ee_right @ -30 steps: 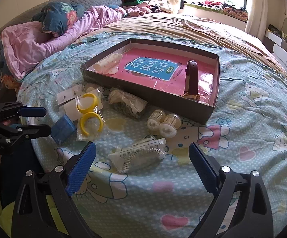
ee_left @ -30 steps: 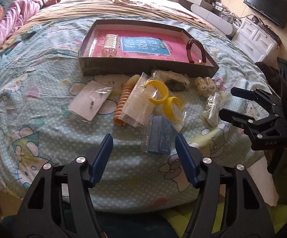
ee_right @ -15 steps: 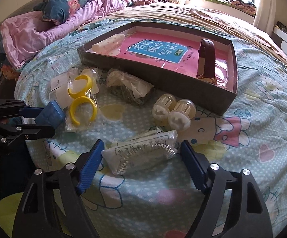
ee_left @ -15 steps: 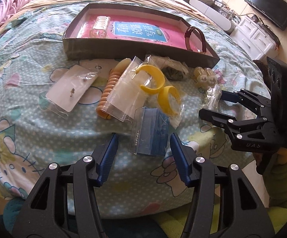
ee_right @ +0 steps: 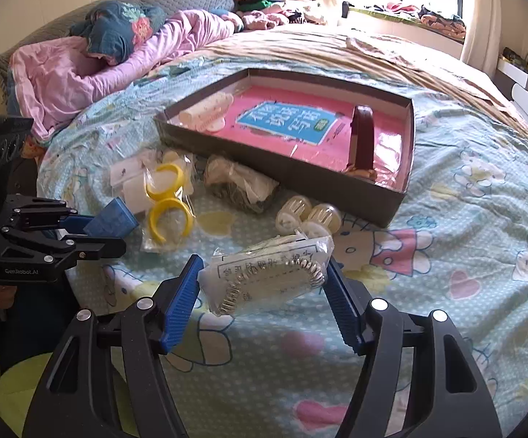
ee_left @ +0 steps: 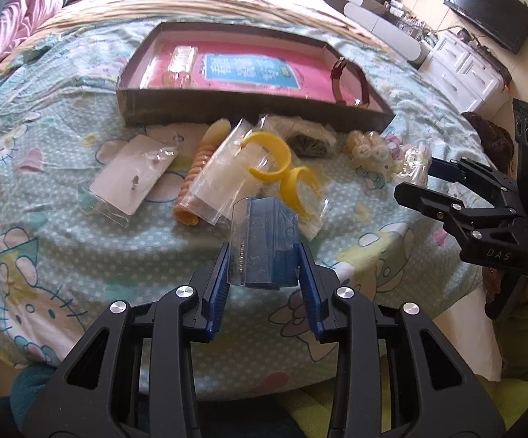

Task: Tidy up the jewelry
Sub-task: 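Grasp the blue packet with the left gripper while the right grasps the bagged comb, then lower the blue packet into the tray beside the claw clip with the left gripper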

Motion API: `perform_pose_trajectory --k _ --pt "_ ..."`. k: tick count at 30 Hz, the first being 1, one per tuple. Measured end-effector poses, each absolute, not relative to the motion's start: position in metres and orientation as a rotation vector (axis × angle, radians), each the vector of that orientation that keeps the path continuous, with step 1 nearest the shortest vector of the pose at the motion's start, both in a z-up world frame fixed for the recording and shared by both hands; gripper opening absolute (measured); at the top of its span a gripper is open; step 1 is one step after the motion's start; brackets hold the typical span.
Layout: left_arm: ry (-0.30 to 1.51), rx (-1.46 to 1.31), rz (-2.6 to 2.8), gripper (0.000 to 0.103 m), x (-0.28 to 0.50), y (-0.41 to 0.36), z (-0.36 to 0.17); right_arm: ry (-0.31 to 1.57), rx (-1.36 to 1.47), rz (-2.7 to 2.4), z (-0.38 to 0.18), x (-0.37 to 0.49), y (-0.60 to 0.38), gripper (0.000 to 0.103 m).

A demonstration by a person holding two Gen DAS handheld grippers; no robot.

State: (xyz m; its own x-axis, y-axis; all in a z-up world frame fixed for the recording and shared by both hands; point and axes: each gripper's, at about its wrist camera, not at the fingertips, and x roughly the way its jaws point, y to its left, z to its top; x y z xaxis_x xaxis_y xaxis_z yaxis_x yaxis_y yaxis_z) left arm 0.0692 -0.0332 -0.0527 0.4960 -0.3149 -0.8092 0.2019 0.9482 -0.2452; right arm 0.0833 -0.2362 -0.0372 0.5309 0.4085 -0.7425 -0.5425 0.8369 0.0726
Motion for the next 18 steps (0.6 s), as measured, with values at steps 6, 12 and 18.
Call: perform_pose_trajectory --k 6,12,18 --pt "0.921 -0.135 -0.271 0.027 0.066 -0.02 -0.028 0.786 -0.16 0.556 -0.019 0.082 -0.242 0.065" --pt "0.894 -0.168 -0.226 0.027 0.073 -0.003 -0.018 0.747 -0.14 0.529 -0.007 0.089 -0.248 0.065" --pt "0.875 -0.176 -0.192 0.027 0.085 0.005 -0.01 0.721 -0.11 0.49 -0.001 0.1 -0.259 0.065"
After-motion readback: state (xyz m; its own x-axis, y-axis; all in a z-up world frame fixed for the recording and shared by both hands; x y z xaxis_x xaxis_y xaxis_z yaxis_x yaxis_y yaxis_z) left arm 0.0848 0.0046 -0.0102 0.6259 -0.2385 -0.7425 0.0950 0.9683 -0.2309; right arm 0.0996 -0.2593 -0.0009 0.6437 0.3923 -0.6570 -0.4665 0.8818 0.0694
